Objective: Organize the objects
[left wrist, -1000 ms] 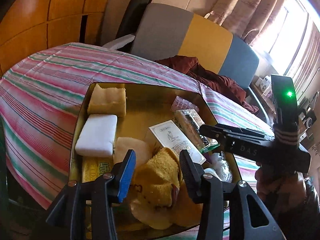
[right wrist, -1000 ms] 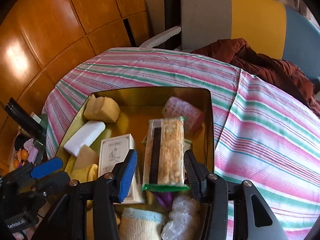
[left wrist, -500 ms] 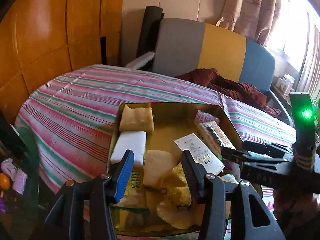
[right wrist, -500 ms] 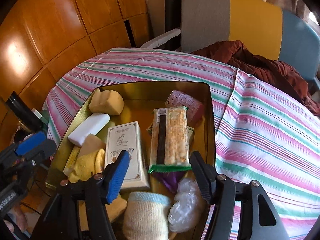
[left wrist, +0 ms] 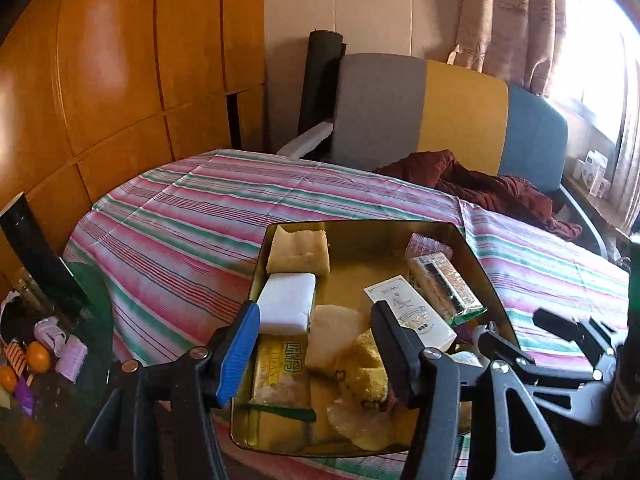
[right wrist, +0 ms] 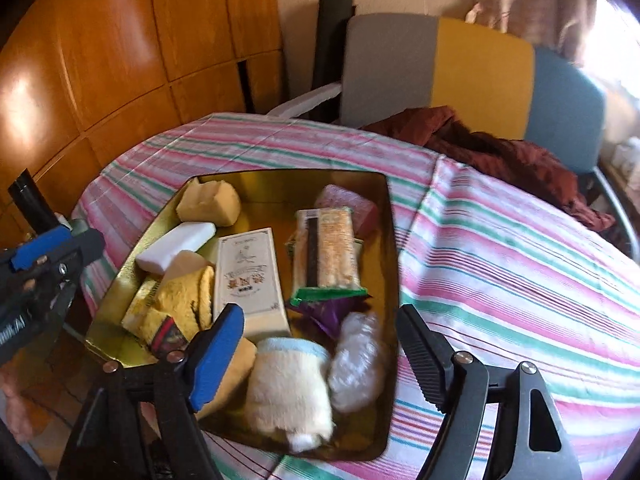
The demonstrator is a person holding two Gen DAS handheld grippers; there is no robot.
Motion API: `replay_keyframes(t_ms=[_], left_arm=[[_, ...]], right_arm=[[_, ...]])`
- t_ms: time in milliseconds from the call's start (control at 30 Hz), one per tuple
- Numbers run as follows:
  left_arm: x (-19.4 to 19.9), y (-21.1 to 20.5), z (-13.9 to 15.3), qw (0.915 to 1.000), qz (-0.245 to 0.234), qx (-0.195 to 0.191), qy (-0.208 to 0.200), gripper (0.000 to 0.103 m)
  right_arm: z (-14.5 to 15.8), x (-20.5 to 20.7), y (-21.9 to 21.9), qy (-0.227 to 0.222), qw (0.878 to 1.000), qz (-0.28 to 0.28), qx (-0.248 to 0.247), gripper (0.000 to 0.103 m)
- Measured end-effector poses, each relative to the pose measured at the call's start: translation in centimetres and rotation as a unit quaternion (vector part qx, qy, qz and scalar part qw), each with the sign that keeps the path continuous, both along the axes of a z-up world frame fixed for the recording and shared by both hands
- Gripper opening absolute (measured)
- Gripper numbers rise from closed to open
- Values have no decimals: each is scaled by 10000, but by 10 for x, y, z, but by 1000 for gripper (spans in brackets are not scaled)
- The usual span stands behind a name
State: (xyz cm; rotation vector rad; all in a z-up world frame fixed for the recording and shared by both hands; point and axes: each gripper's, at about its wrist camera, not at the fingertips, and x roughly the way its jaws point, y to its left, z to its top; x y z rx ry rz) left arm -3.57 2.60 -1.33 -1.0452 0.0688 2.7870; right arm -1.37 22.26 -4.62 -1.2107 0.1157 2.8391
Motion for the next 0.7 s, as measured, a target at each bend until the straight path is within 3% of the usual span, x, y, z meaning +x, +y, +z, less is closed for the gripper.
replay_keyframes(t_ms=[233,400,700], left_arm=[[12,5,-1,10000,46,-37,76,58],[14,7,-5,9999,-39,31,-112,58],[21,8,-2,9999,-62,-52,65,58]], right_arm=[[-4,22,4,159,9991,-354,160,89],[-4,24,3,173,9991,-343,156,89],[-3,25,-4,186,9993,-252,192,90]])
